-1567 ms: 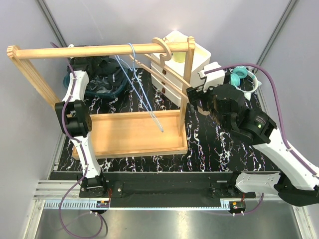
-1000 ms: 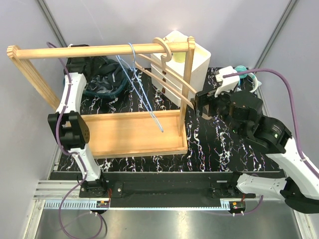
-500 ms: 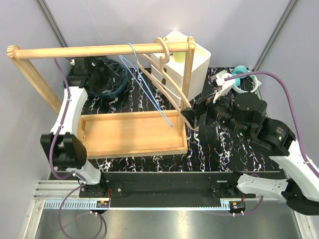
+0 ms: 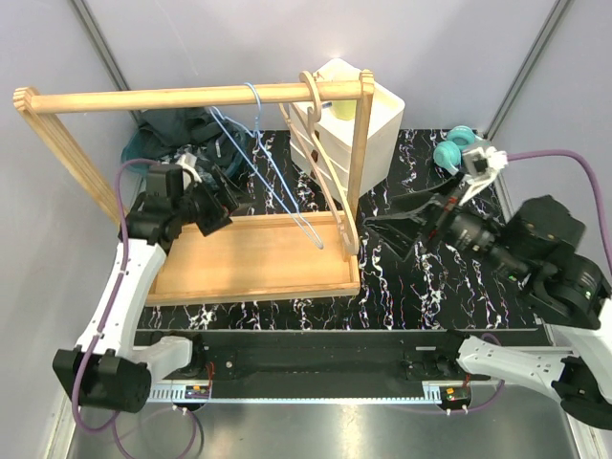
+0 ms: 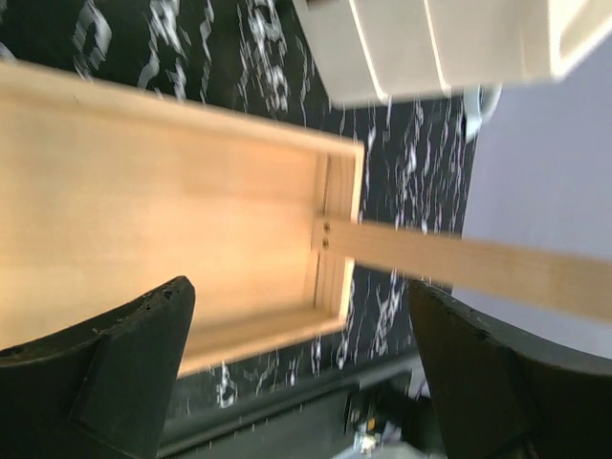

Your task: Remove the shorts from the hanger

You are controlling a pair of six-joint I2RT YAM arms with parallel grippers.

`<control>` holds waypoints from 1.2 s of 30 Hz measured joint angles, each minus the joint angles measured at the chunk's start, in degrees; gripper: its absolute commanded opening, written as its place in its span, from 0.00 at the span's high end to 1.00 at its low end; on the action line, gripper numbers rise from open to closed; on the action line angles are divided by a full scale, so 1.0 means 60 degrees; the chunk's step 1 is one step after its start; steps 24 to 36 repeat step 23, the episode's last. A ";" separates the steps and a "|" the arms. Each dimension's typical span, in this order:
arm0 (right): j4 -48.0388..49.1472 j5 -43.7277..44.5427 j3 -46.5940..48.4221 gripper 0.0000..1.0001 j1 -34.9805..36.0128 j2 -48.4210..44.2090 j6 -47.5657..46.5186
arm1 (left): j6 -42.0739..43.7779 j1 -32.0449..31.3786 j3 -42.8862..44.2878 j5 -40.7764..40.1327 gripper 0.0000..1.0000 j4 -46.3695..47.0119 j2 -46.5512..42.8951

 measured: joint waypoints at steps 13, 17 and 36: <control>-0.1464 0.3308 -0.1140 0.00 -0.0004 -0.1384 0.3712 | -0.0594 -0.0940 -0.1789 0.0747 0.03 0.0157 -0.2368; -0.2415 0.3719 -0.1599 0.00 -0.0004 -0.1286 0.4787 | -0.0718 -0.0976 -0.2182 0.0936 0.03 0.0182 -0.2878; -0.3133 0.3883 -0.1982 0.00 -0.0004 -0.1311 0.5625 | -0.1067 -0.0987 -0.2670 0.1126 0.02 0.0382 -0.3504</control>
